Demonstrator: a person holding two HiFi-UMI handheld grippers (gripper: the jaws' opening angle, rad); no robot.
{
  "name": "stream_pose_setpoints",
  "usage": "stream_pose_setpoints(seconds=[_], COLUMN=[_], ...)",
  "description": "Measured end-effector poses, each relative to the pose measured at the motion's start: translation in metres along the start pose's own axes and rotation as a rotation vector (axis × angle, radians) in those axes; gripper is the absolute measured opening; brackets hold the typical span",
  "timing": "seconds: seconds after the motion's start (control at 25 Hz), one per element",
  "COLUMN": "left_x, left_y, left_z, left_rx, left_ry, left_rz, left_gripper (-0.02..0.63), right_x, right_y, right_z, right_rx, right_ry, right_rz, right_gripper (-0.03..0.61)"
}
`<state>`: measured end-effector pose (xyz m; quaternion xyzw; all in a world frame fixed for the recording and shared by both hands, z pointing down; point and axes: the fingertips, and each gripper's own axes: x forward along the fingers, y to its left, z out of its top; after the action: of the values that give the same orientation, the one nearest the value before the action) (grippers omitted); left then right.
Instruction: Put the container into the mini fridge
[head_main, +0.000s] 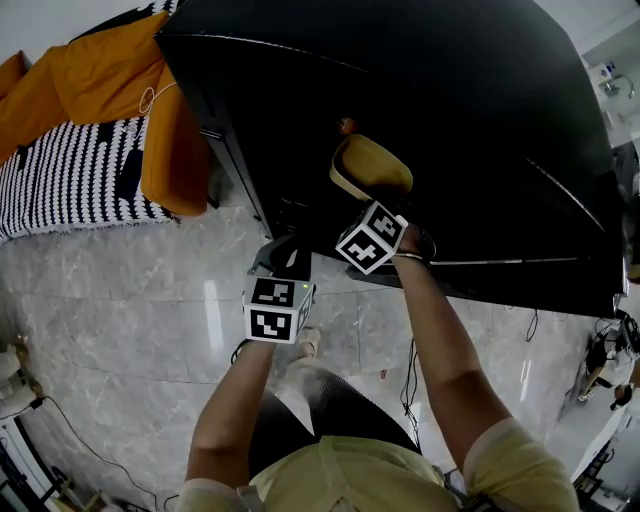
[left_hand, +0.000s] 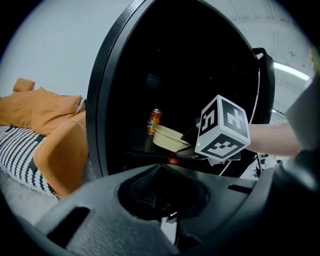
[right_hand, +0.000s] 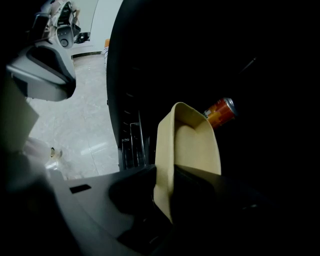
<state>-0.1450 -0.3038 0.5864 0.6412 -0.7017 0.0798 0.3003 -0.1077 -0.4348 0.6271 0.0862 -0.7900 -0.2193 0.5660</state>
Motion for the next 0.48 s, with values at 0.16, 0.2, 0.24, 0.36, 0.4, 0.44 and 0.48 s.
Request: stream_pose_setpoints(seconds=[0.16, 0.2, 0.24, 0.36, 0.4, 0.44, 0.48], left_x=[0.006, 0.007, 0.008, 0.012, 0.014, 0.015, 0.016], left_y=[-0.001, 0.000, 0.002, 0.004, 0.005, 0.006, 0.007], left_z=[0.004, 0.004, 0.004, 0.004, 0.004, 0.004, 0.005], left_rx=[0.006, 0.006, 0.006, 0.004, 0.005, 0.009, 0.012], left_ry=[-0.003, -0.002, 0.000, 0.009, 0.012, 0.012, 0.009], left_rz=[-0.008, -0.007, -0.005, -0.001, -0.001, 0.000, 0.001], left_gripper=[0.023, 0.023, 0.023, 0.023, 0.023, 0.023, 0.023], right_x=[0.002, 0.002, 0.003, 0.003, 0.002, 0.002, 0.001], right_y=[-0.003, -0.001, 0.001, -0.002, -0.002, -0.002, -0.002], right_z=[0.001, 0.002, 0.003, 0.003, 0.004, 0.005, 0.005], right_rx=[0.024, 0.033, 0.037, 0.024, 0.024, 0.026, 0.029], right_ry=[-0.014, -0.020, -0.025, -0.033, -0.036, -0.040, -0.044], right_rz=[0.005, 0.017, 0.024, 0.017, 0.017, 0.018, 0.019], right_gripper=[0.101, 0.101, 0.101, 0.103, 0.103, 0.103, 0.103])
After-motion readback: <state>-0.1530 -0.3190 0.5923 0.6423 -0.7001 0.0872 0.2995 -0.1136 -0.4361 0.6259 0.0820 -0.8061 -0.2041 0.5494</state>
